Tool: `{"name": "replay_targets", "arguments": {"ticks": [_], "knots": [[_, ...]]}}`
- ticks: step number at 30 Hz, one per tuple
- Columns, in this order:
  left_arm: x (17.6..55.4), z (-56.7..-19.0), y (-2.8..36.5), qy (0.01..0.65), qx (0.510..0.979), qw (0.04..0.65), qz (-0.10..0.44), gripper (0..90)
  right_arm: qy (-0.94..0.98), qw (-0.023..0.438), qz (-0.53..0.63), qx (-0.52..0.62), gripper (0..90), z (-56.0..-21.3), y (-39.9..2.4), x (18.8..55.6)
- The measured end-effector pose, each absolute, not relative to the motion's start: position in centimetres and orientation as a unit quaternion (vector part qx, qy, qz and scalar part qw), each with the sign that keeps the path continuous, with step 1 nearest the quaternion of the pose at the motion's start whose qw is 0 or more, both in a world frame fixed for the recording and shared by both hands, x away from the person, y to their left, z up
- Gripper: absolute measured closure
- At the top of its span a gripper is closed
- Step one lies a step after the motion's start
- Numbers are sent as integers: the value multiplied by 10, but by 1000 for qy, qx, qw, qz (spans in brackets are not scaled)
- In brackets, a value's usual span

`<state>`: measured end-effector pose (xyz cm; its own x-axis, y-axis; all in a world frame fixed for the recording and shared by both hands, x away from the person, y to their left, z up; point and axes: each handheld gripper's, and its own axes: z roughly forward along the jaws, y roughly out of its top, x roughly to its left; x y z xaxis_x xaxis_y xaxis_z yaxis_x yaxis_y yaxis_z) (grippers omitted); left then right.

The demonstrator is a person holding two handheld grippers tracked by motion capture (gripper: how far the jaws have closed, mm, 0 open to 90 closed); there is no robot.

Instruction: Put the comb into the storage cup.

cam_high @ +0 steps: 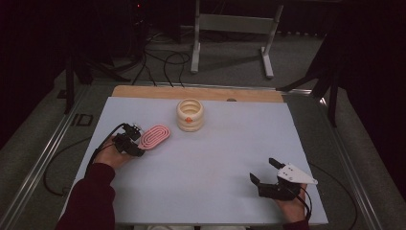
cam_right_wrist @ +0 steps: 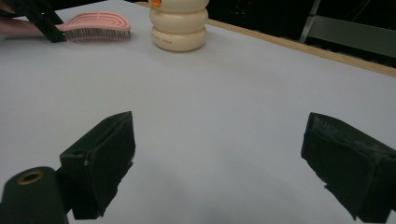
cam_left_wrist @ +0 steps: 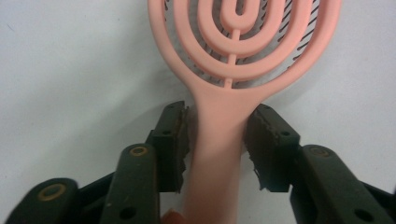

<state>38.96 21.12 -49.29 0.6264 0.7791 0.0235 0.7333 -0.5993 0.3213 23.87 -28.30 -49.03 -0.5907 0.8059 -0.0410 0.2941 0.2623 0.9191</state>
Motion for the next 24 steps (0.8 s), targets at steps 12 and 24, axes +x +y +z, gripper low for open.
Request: {"name": "replay_targets", "arguments": {"ticks": [12, 24], "knots": [[391, -492, 209, 430, 890, 125, 84, 666, 750, 263, 483, 368, 98, -491, -283, 239], [391, -492, 207, 429, 892, 116, 85, 696, 751, 263, 481, 367, 98, -491, -283, 239]]}}
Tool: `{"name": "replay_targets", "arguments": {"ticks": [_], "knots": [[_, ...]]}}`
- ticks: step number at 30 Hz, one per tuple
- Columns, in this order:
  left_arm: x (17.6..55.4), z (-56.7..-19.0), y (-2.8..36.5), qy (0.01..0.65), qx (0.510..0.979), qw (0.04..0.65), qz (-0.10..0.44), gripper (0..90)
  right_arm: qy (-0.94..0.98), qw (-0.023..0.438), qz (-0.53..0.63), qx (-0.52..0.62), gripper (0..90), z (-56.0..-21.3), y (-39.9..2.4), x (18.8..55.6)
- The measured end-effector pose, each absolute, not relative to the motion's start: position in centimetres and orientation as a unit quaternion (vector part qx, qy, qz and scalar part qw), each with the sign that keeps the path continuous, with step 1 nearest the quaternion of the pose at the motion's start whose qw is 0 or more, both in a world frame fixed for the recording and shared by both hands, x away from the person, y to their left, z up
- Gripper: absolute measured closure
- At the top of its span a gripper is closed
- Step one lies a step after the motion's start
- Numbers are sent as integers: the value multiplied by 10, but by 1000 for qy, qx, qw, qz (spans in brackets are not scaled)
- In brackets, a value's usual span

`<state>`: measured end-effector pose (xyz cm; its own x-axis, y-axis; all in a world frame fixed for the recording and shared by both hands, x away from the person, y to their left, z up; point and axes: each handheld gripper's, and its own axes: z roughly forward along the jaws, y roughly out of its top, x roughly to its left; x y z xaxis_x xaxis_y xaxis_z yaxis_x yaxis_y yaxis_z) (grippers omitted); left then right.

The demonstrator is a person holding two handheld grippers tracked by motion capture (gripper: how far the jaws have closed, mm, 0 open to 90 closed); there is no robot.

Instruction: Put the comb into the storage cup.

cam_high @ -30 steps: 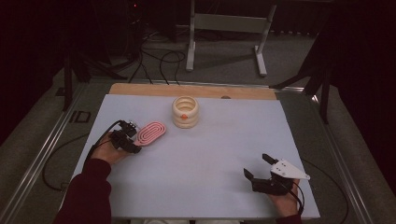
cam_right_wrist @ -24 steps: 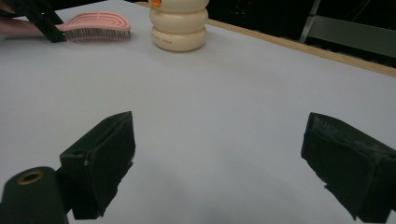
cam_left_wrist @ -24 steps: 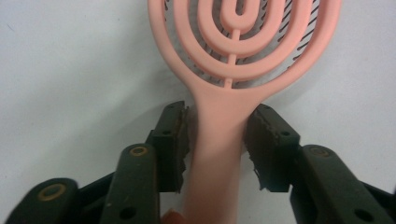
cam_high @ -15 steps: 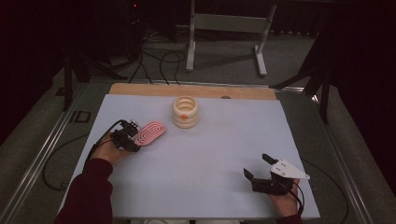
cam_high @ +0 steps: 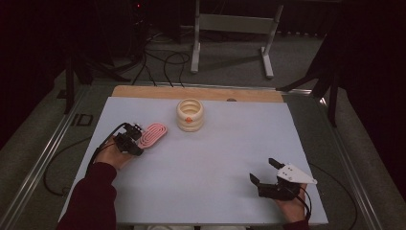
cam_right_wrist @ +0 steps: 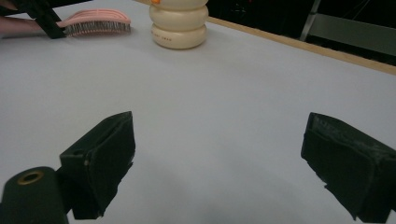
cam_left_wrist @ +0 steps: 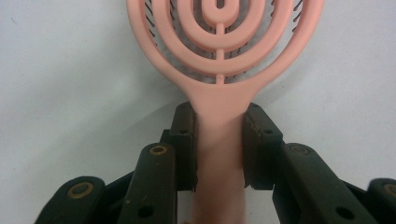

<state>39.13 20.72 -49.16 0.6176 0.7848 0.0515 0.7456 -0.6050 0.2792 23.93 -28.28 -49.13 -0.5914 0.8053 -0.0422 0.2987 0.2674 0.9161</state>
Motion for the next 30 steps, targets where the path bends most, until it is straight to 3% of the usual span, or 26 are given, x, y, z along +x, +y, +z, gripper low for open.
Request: {"name": "replay_targets", "arguments": {"ticks": [30], "knots": [[380, -479, 203, 426, 886, 135, 121, 699, 753, 262, 478, 369, 98, -492, -283, 240]]}}
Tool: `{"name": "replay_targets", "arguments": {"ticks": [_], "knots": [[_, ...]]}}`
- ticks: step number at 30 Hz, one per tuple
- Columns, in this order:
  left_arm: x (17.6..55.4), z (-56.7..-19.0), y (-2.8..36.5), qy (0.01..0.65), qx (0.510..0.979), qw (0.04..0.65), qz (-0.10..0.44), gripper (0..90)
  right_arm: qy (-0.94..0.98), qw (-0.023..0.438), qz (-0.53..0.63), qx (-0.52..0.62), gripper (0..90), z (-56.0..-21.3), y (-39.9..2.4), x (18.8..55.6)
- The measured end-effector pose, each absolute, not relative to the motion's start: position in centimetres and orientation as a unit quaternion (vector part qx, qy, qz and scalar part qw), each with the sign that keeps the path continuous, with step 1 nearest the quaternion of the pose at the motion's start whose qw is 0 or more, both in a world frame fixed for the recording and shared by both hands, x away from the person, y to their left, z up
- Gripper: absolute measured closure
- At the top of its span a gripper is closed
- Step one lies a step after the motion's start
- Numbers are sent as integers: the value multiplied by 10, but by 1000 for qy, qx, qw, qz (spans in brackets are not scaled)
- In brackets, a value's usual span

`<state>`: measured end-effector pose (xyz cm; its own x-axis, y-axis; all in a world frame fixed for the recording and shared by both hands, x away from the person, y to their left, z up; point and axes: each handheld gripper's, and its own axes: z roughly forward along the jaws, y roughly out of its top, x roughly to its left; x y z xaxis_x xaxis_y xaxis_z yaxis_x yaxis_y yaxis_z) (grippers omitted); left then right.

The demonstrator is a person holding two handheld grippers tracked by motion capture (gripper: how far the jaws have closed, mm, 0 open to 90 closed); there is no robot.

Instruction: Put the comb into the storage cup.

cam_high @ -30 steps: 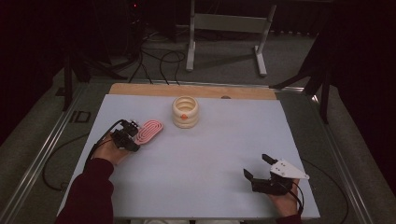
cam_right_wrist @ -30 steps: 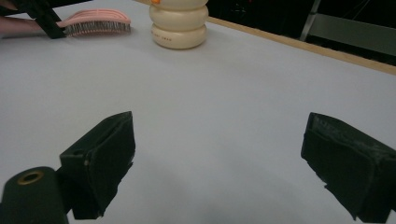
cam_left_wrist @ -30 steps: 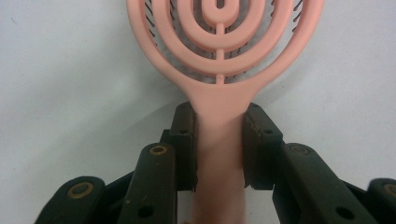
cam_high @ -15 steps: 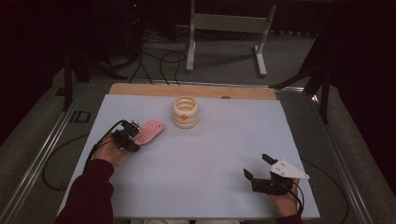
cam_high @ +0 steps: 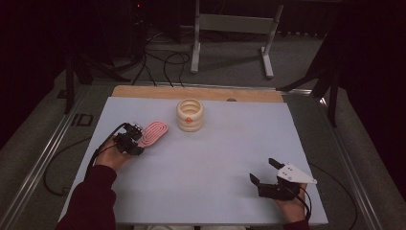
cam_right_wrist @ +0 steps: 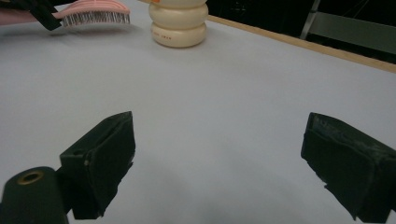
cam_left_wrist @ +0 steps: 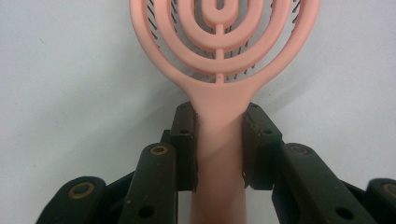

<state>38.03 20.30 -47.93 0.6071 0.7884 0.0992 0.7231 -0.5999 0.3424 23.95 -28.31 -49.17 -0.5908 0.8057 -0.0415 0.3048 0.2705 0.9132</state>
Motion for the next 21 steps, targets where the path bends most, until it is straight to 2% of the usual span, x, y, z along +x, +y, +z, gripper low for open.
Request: {"name": "replay_targets", "arguments": {"ticks": [21], "knots": [[371, -462, 206, 437, 867, 177, 159, 700, 755, 259, 476, 370, 98, -493, -282, 240]]}}
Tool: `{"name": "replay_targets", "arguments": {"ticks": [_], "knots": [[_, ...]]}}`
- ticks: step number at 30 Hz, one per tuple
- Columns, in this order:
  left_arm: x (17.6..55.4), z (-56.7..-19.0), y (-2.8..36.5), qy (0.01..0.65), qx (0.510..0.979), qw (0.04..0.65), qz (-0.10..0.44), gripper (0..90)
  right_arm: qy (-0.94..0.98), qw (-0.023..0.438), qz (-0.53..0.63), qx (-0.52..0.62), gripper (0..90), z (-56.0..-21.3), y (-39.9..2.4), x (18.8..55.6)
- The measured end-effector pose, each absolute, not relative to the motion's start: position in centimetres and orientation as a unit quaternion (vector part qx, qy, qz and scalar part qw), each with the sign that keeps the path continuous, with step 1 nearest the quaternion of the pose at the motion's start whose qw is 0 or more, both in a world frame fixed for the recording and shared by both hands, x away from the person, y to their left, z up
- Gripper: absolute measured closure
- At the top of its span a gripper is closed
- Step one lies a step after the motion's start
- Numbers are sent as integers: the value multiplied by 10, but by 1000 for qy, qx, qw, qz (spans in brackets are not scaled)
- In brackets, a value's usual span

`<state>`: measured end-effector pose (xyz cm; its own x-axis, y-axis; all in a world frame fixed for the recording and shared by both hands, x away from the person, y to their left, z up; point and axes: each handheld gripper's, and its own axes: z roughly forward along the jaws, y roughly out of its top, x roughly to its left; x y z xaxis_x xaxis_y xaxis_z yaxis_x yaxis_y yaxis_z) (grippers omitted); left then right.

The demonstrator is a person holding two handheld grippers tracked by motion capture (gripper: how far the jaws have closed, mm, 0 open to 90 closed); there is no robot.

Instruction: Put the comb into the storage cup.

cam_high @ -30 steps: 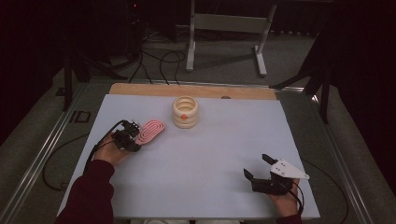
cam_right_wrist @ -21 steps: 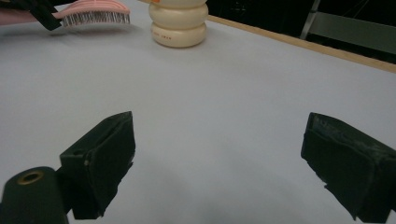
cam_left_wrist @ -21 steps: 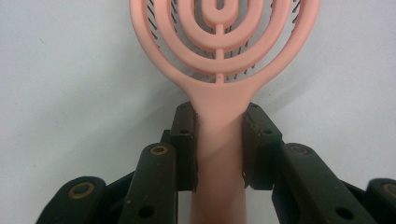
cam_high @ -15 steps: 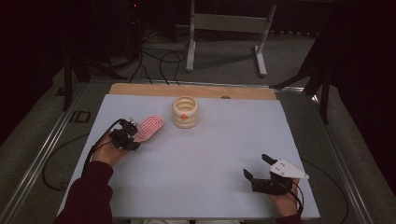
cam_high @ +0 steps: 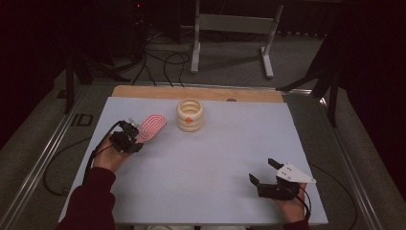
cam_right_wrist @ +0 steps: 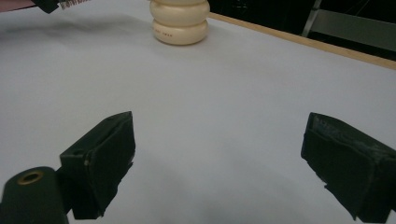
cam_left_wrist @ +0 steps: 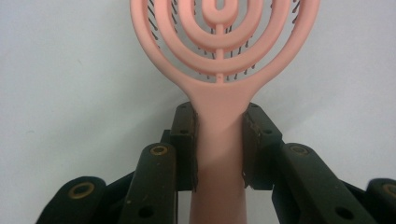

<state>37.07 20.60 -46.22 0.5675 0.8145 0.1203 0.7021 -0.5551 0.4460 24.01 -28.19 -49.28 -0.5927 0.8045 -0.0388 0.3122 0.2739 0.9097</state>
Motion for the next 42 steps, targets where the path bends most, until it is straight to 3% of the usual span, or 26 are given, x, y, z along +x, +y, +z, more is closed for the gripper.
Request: {"name": "replay_targets", "arguments": {"ticks": [42], "knots": [[342, -451, 194, 432, 831, 269, 225, 700, 758, 254, 474, 369, 98, -495, -280, 241]]}}
